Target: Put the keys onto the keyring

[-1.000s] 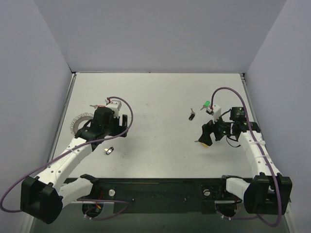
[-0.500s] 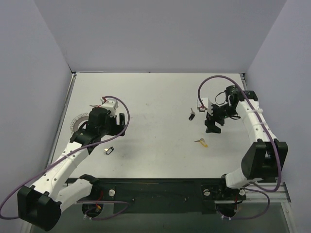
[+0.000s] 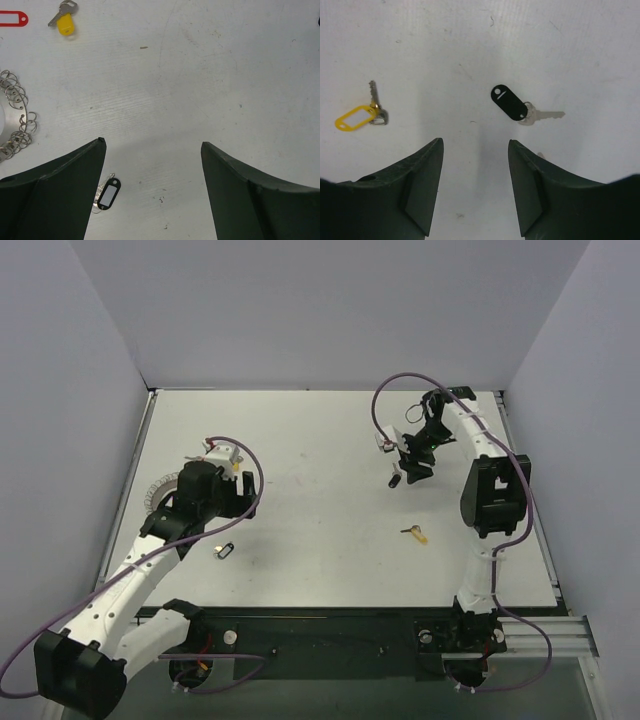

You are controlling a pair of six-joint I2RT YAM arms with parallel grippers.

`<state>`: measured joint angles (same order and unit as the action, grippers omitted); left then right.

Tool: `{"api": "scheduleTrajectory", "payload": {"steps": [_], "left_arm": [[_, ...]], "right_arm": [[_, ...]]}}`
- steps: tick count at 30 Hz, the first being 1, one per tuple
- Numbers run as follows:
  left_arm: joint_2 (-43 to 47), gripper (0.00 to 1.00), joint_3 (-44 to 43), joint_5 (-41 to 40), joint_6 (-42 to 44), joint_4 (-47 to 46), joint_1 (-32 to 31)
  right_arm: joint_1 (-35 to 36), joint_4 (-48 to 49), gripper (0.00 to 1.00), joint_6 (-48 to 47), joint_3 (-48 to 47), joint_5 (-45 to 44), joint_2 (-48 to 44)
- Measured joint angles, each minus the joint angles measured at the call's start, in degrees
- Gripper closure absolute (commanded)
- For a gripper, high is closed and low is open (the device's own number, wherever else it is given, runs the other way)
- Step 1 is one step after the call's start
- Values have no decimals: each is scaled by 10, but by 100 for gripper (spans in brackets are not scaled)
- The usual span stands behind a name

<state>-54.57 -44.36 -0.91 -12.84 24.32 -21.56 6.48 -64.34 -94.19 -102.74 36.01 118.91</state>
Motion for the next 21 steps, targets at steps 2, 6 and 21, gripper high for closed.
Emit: {"api": "scheduleTrajectory", "payload": {"steps": [2, 6, 21], "left_arm": [[-4, 13, 0, 3, 0, -2, 5], [-16, 13, 0, 19, 0, -4, 21], [-35, 15, 0, 44, 0, -9, 41]], "right_arm": [[0, 0, 53, 1, -28, -11, 15], [7, 7, 57, 16, -70, -35, 49], [33, 54, 62, 83, -122, -89, 142]]}}
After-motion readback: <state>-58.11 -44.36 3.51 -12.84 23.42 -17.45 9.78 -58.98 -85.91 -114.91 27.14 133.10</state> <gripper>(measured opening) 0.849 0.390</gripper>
